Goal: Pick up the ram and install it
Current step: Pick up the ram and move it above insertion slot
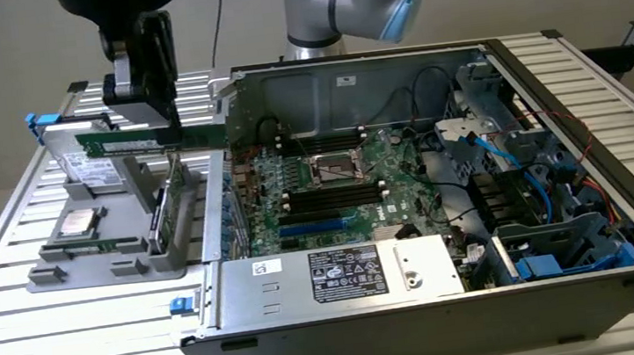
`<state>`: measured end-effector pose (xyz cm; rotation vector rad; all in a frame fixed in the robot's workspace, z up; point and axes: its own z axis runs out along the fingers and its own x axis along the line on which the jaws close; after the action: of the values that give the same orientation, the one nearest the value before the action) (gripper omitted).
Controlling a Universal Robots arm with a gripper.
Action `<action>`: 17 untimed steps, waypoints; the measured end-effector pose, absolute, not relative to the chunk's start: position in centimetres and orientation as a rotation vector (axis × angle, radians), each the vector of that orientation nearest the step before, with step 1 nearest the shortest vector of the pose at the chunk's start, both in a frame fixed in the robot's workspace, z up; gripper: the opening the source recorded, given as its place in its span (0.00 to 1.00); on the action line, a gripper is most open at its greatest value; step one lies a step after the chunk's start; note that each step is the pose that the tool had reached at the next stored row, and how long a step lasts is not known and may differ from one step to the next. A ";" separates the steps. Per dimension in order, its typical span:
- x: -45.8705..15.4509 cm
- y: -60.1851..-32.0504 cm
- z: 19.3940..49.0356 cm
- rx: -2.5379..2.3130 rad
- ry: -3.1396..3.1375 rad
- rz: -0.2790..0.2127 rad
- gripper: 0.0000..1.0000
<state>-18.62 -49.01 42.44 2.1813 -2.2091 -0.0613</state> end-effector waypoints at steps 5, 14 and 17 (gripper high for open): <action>-16.4 -49.0 42.4 2.183 -2.207 -0.061 0.14; -12.3 -48.9 42.3 2.186 -2.204 -0.061 0.14; -10.9 -48.8 42.1 2.186 -2.204 -0.061 0.14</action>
<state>-10.91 -48.81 42.13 2.1860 -2.2040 -0.0614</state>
